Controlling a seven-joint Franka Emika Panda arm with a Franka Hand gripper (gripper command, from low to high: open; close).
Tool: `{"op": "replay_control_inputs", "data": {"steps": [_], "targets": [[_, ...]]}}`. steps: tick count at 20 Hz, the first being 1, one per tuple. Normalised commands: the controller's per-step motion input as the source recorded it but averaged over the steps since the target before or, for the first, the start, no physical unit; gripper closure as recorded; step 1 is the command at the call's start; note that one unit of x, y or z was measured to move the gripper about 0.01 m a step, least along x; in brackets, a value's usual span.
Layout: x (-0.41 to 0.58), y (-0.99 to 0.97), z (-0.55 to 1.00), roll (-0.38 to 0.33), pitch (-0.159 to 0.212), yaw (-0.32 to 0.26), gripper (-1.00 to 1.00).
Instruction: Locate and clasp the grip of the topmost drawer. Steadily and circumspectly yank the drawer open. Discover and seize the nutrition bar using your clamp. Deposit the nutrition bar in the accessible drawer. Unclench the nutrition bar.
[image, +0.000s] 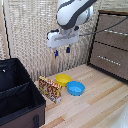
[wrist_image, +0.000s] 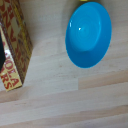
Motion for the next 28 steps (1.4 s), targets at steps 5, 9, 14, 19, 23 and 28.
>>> {"op": "replay_control_inputs", "data": {"steps": [5, 9, 14, 19, 23, 28], "targets": [[0.0, 0.0, 0.18, -0.27, -0.023, 0.191, -1.0], [0.002, 0.0, 0.15, -0.286, -0.024, 0.183, -1.0], [0.077, 0.0, 0.13, -0.325, -0.004, 0.155, -1.0], [0.197, 0.01, 0.13, -0.361, 0.0, 0.108, -1.0], [0.26, 0.07, 0.15, -0.373, 0.0, 0.062, -1.0], [0.305, 0.13, 0.21, -0.365, 0.003, 0.011, -1.0]]}}
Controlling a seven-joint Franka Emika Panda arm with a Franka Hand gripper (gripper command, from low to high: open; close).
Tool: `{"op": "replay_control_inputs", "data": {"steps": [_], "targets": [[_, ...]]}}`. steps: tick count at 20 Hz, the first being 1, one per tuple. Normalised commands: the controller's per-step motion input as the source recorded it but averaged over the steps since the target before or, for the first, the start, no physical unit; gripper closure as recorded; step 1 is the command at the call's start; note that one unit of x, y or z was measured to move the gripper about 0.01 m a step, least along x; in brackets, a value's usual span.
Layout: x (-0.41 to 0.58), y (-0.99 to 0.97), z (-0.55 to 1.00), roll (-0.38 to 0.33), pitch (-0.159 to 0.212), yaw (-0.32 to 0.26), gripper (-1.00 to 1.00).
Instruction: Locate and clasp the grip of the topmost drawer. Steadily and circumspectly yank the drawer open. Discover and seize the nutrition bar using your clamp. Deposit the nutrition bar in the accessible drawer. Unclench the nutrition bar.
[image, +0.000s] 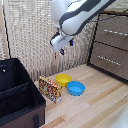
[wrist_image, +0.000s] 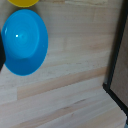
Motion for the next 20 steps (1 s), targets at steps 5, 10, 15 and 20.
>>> {"op": "replay_control_inputs", "data": {"steps": [5, 10, 15, 20], "targets": [[0.34, 0.15, 0.23, -0.359, 0.003, -0.002, -1.0], [0.292, 0.2, 0.26, -0.351, 0.0, -0.015, -1.0], [0.262, 0.23, 0.34, -0.329, 0.015, -0.019, -1.0], [0.193, 0.13, 0.44, -0.287, 0.006, -0.017, -1.0]]}}
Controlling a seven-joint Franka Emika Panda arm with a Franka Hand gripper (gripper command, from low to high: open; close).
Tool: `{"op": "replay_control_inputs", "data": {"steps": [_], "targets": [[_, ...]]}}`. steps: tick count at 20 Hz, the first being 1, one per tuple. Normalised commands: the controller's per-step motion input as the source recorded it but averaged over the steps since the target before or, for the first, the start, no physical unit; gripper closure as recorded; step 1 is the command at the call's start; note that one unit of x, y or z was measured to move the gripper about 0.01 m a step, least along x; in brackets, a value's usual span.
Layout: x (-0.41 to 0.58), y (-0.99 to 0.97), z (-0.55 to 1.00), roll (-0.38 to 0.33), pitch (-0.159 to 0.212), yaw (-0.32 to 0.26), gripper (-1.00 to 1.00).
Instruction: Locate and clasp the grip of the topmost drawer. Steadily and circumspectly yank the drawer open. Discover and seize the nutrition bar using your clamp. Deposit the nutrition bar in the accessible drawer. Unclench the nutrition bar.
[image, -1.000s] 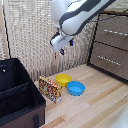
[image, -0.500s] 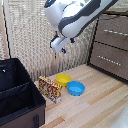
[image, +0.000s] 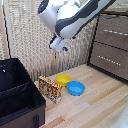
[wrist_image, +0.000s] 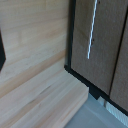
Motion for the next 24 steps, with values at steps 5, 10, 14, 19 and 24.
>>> {"op": "replay_control_inputs", "data": {"steps": [5, 10, 14, 19, 24], "targets": [[0.097, -0.24, 0.62, -0.189, 0.0, 0.0, -1.0], [0.025, -0.67, 0.51, -0.136, 0.0, -0.013, -1.0], [0.0, -0.79, 0.28, -0.15, 0.0, 0.0, -1.0], [0.0, -0.75, 0.03, -0.164, 0.0, 0.027, -1.0], [0.0, -0.66, 0.0, -0.252, 0.0, 0.012, -1.0]]}}
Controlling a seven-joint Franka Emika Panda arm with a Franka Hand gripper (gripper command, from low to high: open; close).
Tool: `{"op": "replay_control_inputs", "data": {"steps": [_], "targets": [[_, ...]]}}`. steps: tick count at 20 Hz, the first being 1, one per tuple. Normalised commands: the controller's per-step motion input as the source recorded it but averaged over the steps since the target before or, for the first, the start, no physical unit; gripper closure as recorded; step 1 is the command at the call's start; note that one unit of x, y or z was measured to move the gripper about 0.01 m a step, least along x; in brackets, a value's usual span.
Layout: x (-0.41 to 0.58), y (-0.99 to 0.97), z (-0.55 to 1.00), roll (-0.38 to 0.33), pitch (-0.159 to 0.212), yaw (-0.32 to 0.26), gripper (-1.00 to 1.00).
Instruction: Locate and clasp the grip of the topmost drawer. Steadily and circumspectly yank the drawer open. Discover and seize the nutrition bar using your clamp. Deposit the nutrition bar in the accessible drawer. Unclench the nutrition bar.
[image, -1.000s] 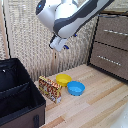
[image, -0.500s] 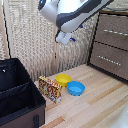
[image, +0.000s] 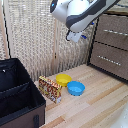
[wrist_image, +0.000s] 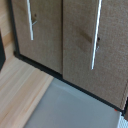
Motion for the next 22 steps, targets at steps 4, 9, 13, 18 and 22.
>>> {"op": "replay_control_inputs", "data": {"steps": [4, 9, 13, 18, 22], "targets": [[-0.007, -0.68, 0.0, -0.28, 0.0, 0.002, -1.0], [-0.018, -0.69, -0.03, -0.204, 0.0, 0.07, -1.0], [-0.147, -0.58, -0.05, -0.125, 0.002, 0.127, -1.0], [-0.294, -0.64, 0.0, -0.103, 0.0, 0.114, -1.0], [-0.347, -0.68, 0.0, -0.102, 0.0, 0.105, -1.0]]}}
